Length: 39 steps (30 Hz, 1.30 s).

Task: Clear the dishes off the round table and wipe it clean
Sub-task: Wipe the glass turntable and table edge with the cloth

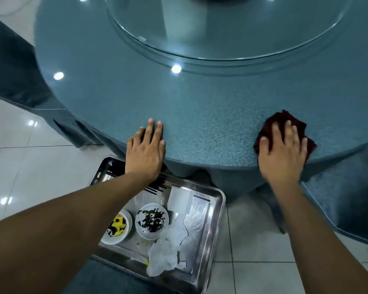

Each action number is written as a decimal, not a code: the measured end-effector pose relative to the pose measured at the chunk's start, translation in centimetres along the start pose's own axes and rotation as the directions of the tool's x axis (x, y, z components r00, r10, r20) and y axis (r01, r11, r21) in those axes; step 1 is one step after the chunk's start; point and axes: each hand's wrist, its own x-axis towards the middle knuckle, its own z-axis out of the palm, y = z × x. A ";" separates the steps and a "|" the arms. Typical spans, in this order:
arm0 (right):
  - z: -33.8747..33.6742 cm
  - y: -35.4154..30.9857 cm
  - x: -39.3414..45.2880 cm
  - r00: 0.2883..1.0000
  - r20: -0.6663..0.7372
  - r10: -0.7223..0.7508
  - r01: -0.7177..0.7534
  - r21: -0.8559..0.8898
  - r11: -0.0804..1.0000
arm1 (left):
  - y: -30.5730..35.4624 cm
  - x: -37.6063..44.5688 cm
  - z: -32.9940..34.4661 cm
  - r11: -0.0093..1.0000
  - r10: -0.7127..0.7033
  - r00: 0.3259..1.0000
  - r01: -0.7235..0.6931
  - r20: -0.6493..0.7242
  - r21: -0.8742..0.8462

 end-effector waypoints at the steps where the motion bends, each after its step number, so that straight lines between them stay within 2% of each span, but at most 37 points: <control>1: 0.1 -0.5 -0.2 0.999 -0.001 0.054 -0.054 0.014 0.998 | 0.1 0.0 -0.1 1.000 -0.001 1.000 0.001 0.009 0.008; 3: 0.5 -3.6 -1.2 0.996 -0.014 0.093 -0.093 0.031 0.995 | 0.1 0.1 -0.5 1.000 0.010 1.000 -0.010 0.017 0.021; 4: 0.9 -6.0 -2.0 0.999 -0.022 0.041 -0.040 0.029 0.999 | 0.0 0.1 -0.7 0.999 0.016 1.000 -0.016 0.022 0.028; 6: 2.1 -11.6 -4.6 0.988 -0.009 -0.156 0.156 0.042 0.987 | -0.2 0.2 -1.0 0.999 0.019 0.999 -0.021 0.036 0.037; 9: 3.6 -18.2 -7.8 0.917 0.045 -0.395 0.390 0.097 0.916 | -1.4 0.6 -1.8 0.991 0.109 0.993 -0.112 0.040 0.073; 12: 3.9 -18.8 -7.0 0.839 0.110 -0.533 0.523 0.107 0.845 | -4.3 1.5 -3.0 0.959 0.258 0.966 -0.260 0.030 0.109; 14: 3.7 -16.9 -5.0 0.790 0.134 -0.598 0.592 0.087 0.801 | -6.3 2.1 -3.3 0.951 0.286 0.958 -0.285 0.005 0.119; 15: 3.6 -15.8 -3.6 0.800 0.128 -0.587 0.582 0.078 0.810 | -7.3 2.6 -3.3 0.960 0.262 0.965 -0.259 -0.014 0.103; 16: 3.6 -14.6 -1.9 0.843 0.105 -0.527 0.522 0.067 0.850 | -8.4 3.4 -3.1 0.975 0.216 0.976 -0.213 -0.041 0.070; 18: 3.5 -12.2 1.9 0.955 0.037 -0.296 0.295 0.034 0.955 | -10.2 5.6 -2.6 0.996 0.084 0.992 -0.087 -0.095 -0.025; 19: 3.4 -11.3 3.6 0.988 0.007 -0.155 0.155 0.021 0.988 | -11.0 6.8 -2.2 0.997 0.025 0.993 -0.034 -0.118 -0.075; 22: 3.6 -11.3 7.8 0.983 -0.043 0.177 -0.175 0.036 0.984 | -12.2 9.0 -1.0 0.983 -0.042 0.975 0.001 -0.217 -0.182; 24: 4.1 -13.9 9.4 0.952 -0.047 0.303 -0.301 0.045 0.952 | -12.4 9.1 -0.3 0.972 -0.045 0.951 -0.029 -0.306 -0.235; 25: 4.5 -15.9 9.9 0.947 -0.034 0.319 -0.317 0.047 0.947 | -12.5 8.9 -0.1 0.966 -0.045 0.941 -0.045 -0.334 -0.255; 27: 5.6 -20.9 10.7 0.970 -0.021 0.240 -0.239 0.038 0.970 | -12.6 8.8 0.1 0.956 -0.040 0.926 -0.074 -0.375 -0.285; 30: 7.7 -30.5 9.5 0.998 0.025 -0.056 0.056 0.019 0.998 | -12.9 9.0 0.5 0.946 -0.042 0.909 -0.097 -0.415 -0.309; 33: 9.4 -38.2 6.8 0.932 0.104 -0.348 0.347 0.035 0.937 | -13.1 8.8 0.7 0.935 -0.042 0.900 -0.119 -0.435 -0.335; 36: 9.2 -38.1 6.1 0.879 0.163 -0.447 0.443 0.064 0.894 | -13.0 8.6 0.5 0.912 -0.077 0.899 -0.111 -0.430 -0.396; 37: 8.8 -36.5 6.0 0.879 0.160 -0.449 0.445 0.064 0.893 | -12.9 8.5 0.4 0.909 -0.083 0.897 -0.110 -0.433 -0.402; 39: 8.0 -32.1 5.7 0.924 0.111 -0.365 0.363 0.042 0.931 | -13.0 8.5 0.4 0.913 -0.085 0.896 -0.106 -0.436 -0.395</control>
